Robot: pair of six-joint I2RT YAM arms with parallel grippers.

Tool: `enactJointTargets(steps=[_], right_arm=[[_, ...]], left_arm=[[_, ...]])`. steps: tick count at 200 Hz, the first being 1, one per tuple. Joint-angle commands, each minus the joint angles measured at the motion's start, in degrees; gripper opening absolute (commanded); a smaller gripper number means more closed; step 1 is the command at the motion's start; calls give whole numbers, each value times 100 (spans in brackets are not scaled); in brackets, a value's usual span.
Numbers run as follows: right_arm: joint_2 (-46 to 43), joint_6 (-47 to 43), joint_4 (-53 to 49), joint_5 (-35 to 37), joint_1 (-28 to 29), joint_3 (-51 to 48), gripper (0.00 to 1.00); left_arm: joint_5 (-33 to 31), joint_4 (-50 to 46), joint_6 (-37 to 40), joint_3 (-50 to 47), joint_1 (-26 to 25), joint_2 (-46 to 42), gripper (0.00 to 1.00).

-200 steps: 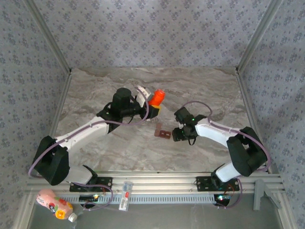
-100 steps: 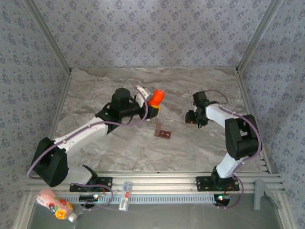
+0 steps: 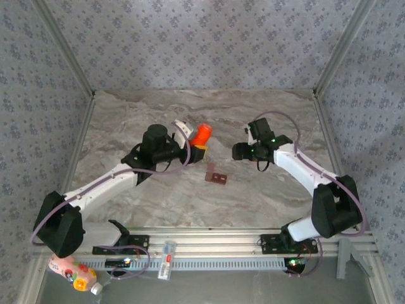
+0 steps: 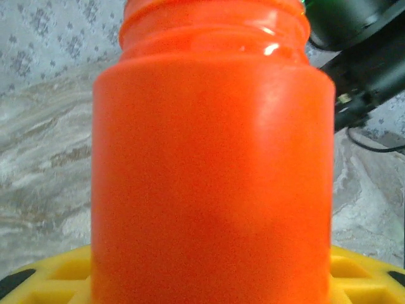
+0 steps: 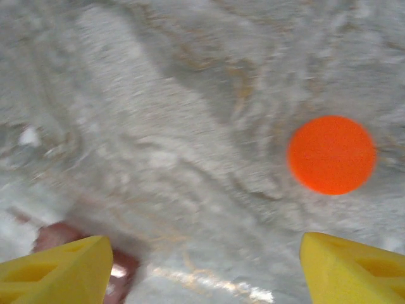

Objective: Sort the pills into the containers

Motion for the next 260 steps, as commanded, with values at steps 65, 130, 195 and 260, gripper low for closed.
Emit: enactJointTargets(steps=[65,130,195,260], right_arm=[[48,479,-159,481,1872,-1077,88],[679,447,5,660,1893,-898,87],[844,333,29,711,1650,-733,86],[798,308,126,533,1370,-742,86]], left_arm=[[-513,-103,-285,-615,54,-792,0],[-579,-139,-281,-636,65,-823,0],[-553,-86,-268,-666,71,-789,0],[-483,5,-272,-646,88,-653,0]])
